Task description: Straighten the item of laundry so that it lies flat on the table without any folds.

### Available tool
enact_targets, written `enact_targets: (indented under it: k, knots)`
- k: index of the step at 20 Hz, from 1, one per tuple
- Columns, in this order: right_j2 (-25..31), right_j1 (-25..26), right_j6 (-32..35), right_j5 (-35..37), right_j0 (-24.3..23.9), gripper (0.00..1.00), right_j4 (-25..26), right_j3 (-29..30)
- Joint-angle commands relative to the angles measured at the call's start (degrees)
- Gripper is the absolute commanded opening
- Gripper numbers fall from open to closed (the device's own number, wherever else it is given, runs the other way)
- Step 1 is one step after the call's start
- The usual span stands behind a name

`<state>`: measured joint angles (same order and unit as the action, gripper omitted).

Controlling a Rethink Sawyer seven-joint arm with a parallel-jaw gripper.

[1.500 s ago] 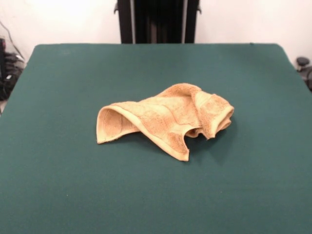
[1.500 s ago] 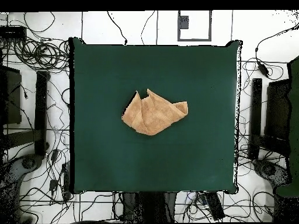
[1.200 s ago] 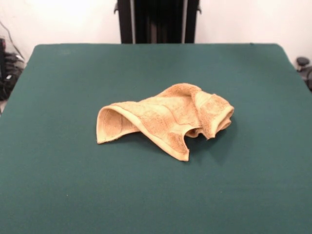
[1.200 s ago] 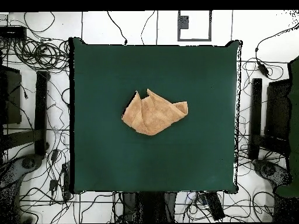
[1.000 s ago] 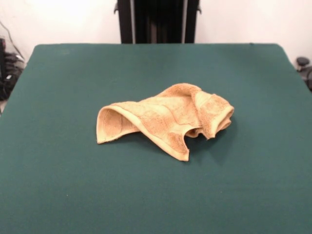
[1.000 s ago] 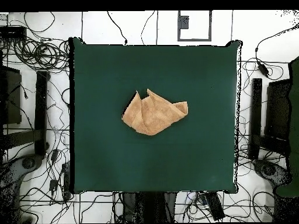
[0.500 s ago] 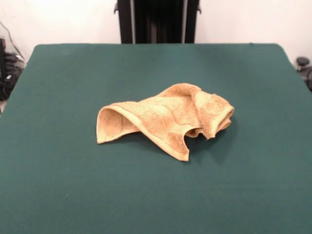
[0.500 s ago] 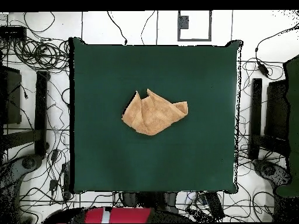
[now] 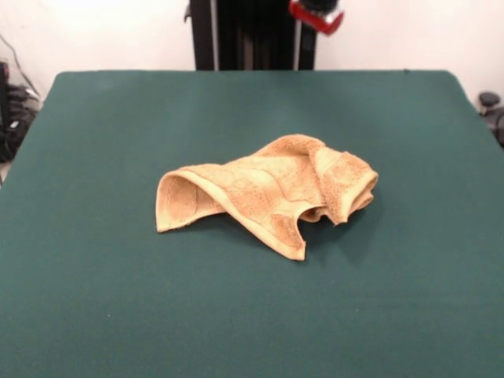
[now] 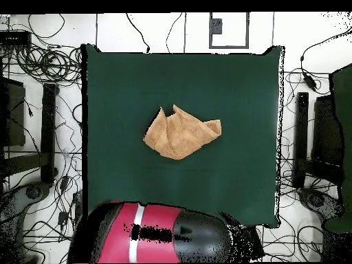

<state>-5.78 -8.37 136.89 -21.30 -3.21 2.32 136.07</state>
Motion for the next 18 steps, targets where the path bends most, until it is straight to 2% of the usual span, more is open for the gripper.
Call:
enact_targets:
  k: [1,3,5,9,14,18]
  knots:
    - [-1.61,16.87,-0.39,-10.79,-3.76,0.00,6.31,-27.15]
    - [-1.24,18.32,-0.11,-10.54,-5.13,0.00,8.36,-29.93]
    - [-1.36,18.73,0.92,-10.19,-5.41,0.00,8.25,-31.11]
    - [-3.13,19.51,3.98,-13.71,-1.82,0.00,3.69,-30.70]
    - [-3.15,17.84,6.78,-14.81,0.12,0.00,0.76,-27.34]
    - [-3.45,15.70,9.30,-15.69,5.02,0.00,-4.82,-22.88]
